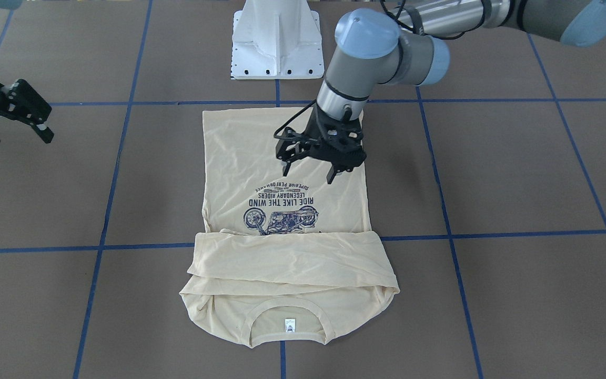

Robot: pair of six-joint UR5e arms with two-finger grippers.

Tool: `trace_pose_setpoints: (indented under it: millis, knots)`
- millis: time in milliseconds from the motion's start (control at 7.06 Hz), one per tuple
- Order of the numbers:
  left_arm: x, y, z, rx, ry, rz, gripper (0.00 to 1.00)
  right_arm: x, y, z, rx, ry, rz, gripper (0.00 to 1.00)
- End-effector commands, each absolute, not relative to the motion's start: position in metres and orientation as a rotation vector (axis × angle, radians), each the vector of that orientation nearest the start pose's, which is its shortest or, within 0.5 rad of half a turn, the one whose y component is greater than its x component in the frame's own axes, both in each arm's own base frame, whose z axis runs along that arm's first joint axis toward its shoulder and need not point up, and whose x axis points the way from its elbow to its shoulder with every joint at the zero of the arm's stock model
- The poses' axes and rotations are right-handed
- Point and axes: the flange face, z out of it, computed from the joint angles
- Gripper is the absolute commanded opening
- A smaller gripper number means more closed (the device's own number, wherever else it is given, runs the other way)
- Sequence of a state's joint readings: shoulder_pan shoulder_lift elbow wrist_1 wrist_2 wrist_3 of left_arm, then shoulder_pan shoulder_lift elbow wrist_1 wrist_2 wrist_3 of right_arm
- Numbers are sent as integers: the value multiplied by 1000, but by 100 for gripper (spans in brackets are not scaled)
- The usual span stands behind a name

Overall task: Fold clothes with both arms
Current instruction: 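Release the sleeve and move both grippers to the hem nearest the robot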

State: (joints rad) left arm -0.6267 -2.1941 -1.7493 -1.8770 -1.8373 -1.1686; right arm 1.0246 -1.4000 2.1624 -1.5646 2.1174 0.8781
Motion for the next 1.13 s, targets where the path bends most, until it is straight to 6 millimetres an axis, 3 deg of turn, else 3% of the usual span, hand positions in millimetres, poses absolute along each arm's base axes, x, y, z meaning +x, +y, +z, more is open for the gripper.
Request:
trace_pose_setpoints:
  millis: [0,142,283,425,567,708,991]
  knots:
    - [407,-423,205,357,1109,-29,100,-264,-397,271,229,-887,171,100]
    - [396,-409,203,351,1133,-34,100,-298,-368,263,238,-885,183,100]
    - [400,-400,212,315,1133,-70,100,-326,-340,259,223,-893,192,100]
    - [419,-373,253,267,1093,-76,100,-354,-314,260,234,-881,188,100]
    - [425,-341,295,293,1107,-62,100,-367,-291,265,229,-871,195,100]
    - [427,-317,324,240,1117,-85,100,-364,-279,266,241,-869,185,100]
    - [462,-277,337,211,1092,-112,97,-365,-279,266,243,-869,185,100]
